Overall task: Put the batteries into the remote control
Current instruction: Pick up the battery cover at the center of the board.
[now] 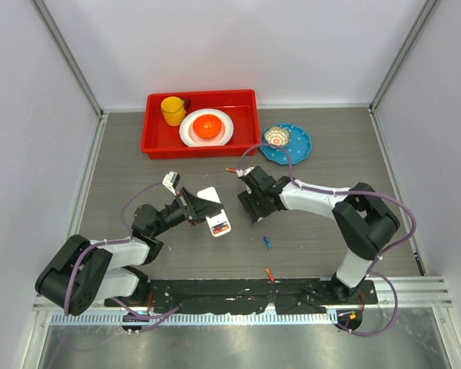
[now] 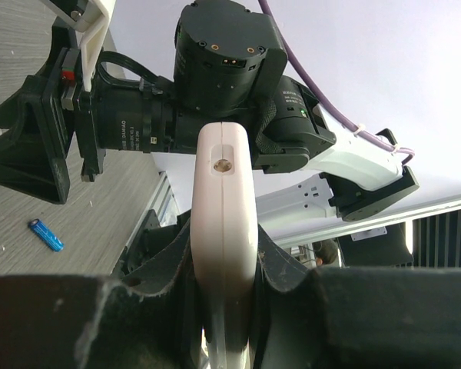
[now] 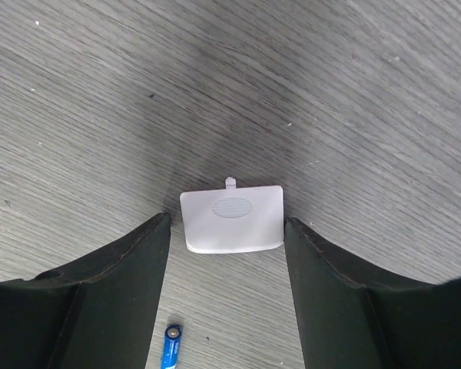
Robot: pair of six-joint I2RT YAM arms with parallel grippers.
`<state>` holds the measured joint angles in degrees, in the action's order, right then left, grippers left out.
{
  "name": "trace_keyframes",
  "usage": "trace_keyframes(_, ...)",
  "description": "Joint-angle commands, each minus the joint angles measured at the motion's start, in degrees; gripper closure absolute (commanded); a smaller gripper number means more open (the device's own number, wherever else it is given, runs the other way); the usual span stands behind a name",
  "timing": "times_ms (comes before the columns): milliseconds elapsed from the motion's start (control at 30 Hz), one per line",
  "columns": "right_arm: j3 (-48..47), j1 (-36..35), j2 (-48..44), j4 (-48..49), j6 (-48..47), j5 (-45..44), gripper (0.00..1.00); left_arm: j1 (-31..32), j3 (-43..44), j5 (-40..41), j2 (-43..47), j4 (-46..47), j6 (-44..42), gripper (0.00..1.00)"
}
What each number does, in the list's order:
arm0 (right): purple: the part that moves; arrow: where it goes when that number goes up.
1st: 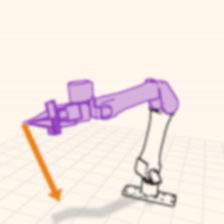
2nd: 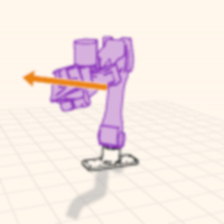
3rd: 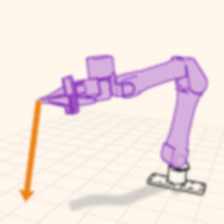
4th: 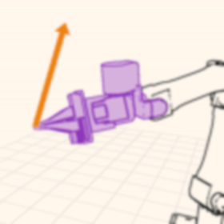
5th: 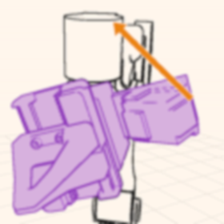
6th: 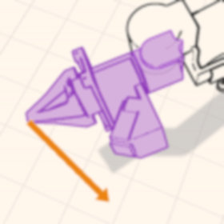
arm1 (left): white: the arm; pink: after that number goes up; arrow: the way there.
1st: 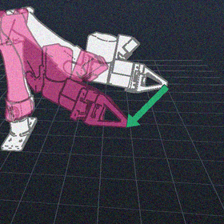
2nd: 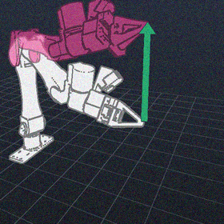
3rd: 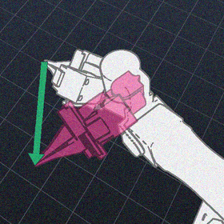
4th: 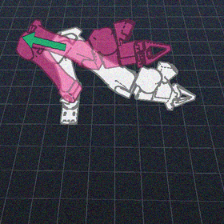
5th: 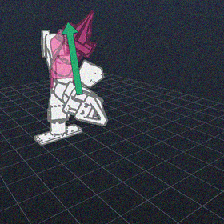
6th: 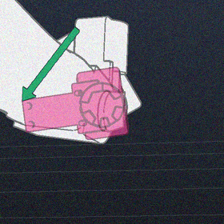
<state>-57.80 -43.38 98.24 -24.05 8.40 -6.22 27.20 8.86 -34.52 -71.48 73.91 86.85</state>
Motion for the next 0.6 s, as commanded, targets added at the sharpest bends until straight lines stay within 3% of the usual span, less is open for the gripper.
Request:
trace_keyframes(0,1.2,0.3,0.4,-1.3,3.6,2.3,0.35,-0.2,0.1,0.2,0.6,14.7,0.3,1.00)
trace_keyframes(133,2.7,0.3,-0.4,1.0,10.8,2.2,0.44,-0.3,0.1,0.3,0.2,14.7,0.3,1.00)
trace_keyframes(267,4.1,0.2,-0.8,3.4,17.0,1.0,0.45,-0.3,0.1,0.4,0.1,14.7,0.3,1.00)
trace_keyframes(400,4.0,-0.4,-1.2,2.8,17.3,-0.8,0.35,-0.3,-0.2,0.6,0.5,14.7,0.3,1.00)
trace_keyframes(567,3.4,-1.3,-1.2,0.4,16.6,-2.6,0.30,-0.3,-0.4,0.9,0.0,14.7,0.3,1.00)
